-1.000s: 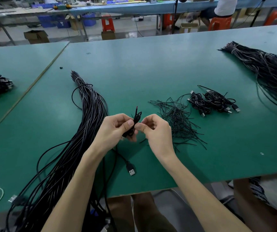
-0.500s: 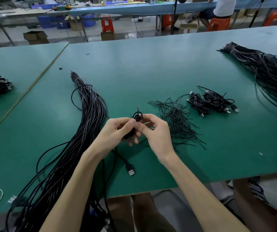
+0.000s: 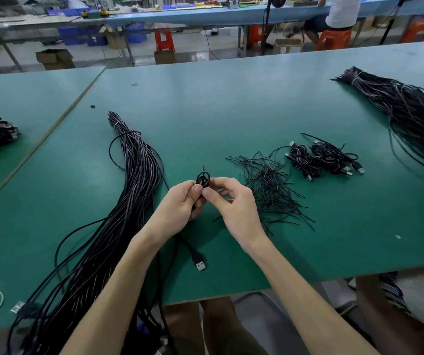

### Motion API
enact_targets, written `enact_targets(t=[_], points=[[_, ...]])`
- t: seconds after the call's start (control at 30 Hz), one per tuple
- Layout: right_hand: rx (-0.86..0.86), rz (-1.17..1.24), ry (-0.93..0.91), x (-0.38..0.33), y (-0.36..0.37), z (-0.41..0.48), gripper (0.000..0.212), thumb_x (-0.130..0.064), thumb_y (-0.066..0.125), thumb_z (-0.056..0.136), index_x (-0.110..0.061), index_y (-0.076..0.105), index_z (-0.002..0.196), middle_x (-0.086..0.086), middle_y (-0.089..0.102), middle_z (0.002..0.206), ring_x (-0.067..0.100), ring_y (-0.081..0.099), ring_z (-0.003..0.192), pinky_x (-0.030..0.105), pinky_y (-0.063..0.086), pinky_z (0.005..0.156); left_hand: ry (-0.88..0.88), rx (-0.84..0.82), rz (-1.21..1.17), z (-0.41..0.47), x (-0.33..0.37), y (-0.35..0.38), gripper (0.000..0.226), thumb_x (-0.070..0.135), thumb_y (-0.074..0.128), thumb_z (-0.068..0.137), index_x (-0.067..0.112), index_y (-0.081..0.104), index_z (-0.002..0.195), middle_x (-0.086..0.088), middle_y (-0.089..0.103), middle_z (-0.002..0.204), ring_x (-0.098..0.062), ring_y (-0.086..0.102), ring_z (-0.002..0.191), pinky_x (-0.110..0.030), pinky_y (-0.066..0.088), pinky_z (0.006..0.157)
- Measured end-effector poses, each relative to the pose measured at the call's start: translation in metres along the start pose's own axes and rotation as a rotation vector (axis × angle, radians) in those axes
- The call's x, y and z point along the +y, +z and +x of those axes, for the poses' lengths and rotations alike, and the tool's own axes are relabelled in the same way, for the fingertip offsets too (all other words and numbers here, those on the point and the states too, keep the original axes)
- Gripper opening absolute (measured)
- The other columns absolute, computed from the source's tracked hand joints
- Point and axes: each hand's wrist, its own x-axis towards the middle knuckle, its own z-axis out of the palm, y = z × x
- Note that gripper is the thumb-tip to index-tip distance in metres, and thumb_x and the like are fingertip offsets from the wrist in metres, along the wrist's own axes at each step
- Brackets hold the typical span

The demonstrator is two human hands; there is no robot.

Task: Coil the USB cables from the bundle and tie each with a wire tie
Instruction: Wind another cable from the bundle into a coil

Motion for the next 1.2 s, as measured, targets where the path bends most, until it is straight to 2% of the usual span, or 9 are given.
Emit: enact_targets(t=[0.17, 0.37, 0.43, 0.6, 0.73, 0.8, 0.97, 1.07, 1.2], points=[[0.038, -0.004, 0.007, 0.004, 0.001, 0.001, 0.022, -0.025, 0.054, 0.107, -0.019, 0.076, 0.109, -0.001, 0.073, 0.100, 0.007, 0.066, 0.076, 0.019, 0.048, 0.070, 0.037, 0.076, 0.001, 0.001, 0.001, -0.003, 0.031, 0.021, 0.035, 0.111, 0.008, 0.053, 0.088, 0.013, 0.046, 0.061, -0.007, 0.036, 0.052, -0.019, 0.032, 0.050], [0.011, -0.123, -0.020, 0.004, 0.004, 0.002, 0.014, -0.018, 0.063, 0.102, -0.020, 0.075, 0.107, -0.005, 0.072, 0.102, 0.006, 0.067, 0.091, 0.010, 0.045, 0.078, 0.038, 0.123, -0.189, 0.000, 0.006, -0.004, 0.033, 0.025, 0.048, 0.107, -0.001, 0.067, 0.102, -0.005, 0.071, 0.080, -0.021, 0.065, 0.065, -0.027, 0.051, 0.056], [0.017, -0.132, -0.024, 0.004, 0.004, 0.002, 0.014, -0.018, 0.063, 0.102, -0.021, 0.076, 0.106, -0.005, 0.072, 0.103, 0.007, 0.068, 0.094, 0.013, 0.047, 0.080, 0.014, 0.113, -0.323, -0.001, 0.007, -0.007, 0.039, 0.032, 0.051, 0.102, -0.002, 0.067, 0.108, -0.011, 0.074, 0.090, -0.023, 0.070, 0.074, -0.028, 0.055, 0.061], [0.021, -0.109, -0.009, 0.003, 0.004, 0.001, 0.019, -0.013, 0.059, 0.103, -0.022, 0.074, 0.108, -0.005, 0.071, 0.108, 0.014, 0.069, 0.093, 0.041, 0.060, 0.083, -0.024, 0.095, -0.495, 0.000, 0.007, -0.011, 0.041, 0.033, 0.054, 0.099, -0.003, 0.068, 0.115, -0.015, 0.075, 0.102, -0.022, 0.073, 0.082, -0.027, 0.058, 0.067], [0.031, -0.096, 0.007, 0.003, 0.004, 0.001, 0.018, -0.012, 0.060, 0.102, -0.020, 0.075, 0.110, -0.004, 0.072, 0.108, 0.013, 0.069, 0.099, 0.045, 0.059, 0.086, -0.087, 0.028, -0.525, -0.001, 0.005, -0.013, 0.038, 0.027, 0.056, 0.101, -0.001, 0.070, 0.122, -0.021, 0.073, 0.112, -0.026, 0.072, 0.092, -0.030, 0.060, 0.080], [0.035, -0.092, 0.016, 0.004, 0.004, 0.001, 0.019, -0.012, 0.059, 0.102, -0.020, 0.075, 0.108, -0.004, 0.072, 0.107, 0.012, 0.070, 0.099, 0.044, 0.060, 0.087, -0.114, -0.008, -0.538, -0.002, 0.005, -0.014, 0.035, 0.022, 0.059, 0.099, -0.001, 0.070, 0.122, -0.024, 0.073, 0.109, -0.027, 0.072, 0.091, -0.030, 0.060, 0.079], [0.034, -0.125, 0.003, 0.003, 0.005, 0.000, 0.023, -0.007, 0.059, 0.100, -0.022, 0.076, 0.105, -0.006, 0.072, 0.106, 0.009, 0.070, 0.094, 0.041, 0.061, 0.084, -0.163, 0.058, -0.473, 0.002, 0.007, -0.014, 0.031, 0.020, 0.064, 0.096, -0.004, 0.072, 0.115, -0.022, 0.074, 0.107, -0.026, 0.073, 0.091, -0.031, 0.060, 0.069], [0.008, -0.151, 0.008, 0.001, 0.005, -0.001, 0.026, -0.006, 0.060, 0.098, -0.028, 0.075, 0.098, -0.007, 0.071, 0.105, 0.008, 0.067, 0.086, 0.039, 0.060, 0.082, -0.186, 0.167, -0.265, 0.013, 0.015, -0.016, 0.021, 0.019, 0.065, 0.099, 0.002, 0.076, 0.104, -0.014, 0.078, 0.101, -0.018, 0.073, 0.084, -0.027, 0.056, 0.064], [-0.018, -0.179, 0.028, 0.001, 0.004, 0.000, 0.023, -0.005, 0.059, 0.099, -0.020, 0.076, 0.100, -0.003, 0.070, 0.099, 0.008, 0.062, 0.078, 0.029, 0.055, 0.077, -0.194, 0.184, -0.109, 0.040, 0.042, -0.010, 0.013, 0.018, 0.070, 0.096, 0.007, 0.077, 0.099, -0.009, 0.080, 0.093, -0.018, 0.075, 0.077, -0.023, 0.056, 0.061]])
